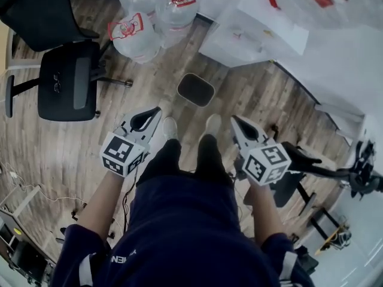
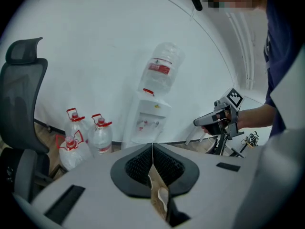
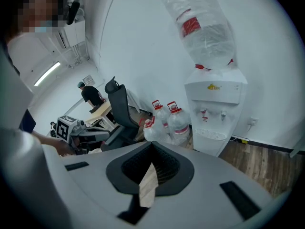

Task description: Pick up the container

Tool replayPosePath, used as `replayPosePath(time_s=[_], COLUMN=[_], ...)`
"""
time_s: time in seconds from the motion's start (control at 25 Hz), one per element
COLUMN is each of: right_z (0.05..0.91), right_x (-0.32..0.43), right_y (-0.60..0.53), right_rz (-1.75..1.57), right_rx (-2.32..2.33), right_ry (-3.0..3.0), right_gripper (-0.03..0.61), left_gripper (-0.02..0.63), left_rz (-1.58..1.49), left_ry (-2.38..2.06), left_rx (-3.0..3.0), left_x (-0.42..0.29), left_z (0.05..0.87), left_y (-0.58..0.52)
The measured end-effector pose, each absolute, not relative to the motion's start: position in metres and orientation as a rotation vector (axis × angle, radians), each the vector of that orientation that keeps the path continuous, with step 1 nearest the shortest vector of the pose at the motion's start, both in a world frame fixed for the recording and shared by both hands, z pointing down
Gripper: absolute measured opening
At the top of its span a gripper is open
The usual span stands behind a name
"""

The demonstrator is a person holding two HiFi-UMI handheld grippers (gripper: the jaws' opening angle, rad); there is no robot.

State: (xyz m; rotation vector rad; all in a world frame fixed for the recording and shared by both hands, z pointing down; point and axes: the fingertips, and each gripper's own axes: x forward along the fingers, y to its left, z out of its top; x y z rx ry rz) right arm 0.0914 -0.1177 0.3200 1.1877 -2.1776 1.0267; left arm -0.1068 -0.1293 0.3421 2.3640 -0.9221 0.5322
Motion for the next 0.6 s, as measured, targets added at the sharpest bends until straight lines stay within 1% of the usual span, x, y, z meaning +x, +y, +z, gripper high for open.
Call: replayPosePath(time_s=[0.32, 0.6], right_z=[0.409, 0.536], right_x=[0.109, 0.125], right_y=[-0.173, -0.201], right_rz=[0.991, 0.919], right_rx=[0.981, 0.798], right_ry=[-2.112, -2.027], right_gripper=[0.015, 0.015], left_gripper=[0.029, 0.029], left_rz=[0.595, 0.662], left_ry=[-1.039, -1.112], left_rx=[2.183, 2.016], left_x=[-0.097, -0.079], left_z=[0.423, 0.534], left_y=[-0.155, -0.166])
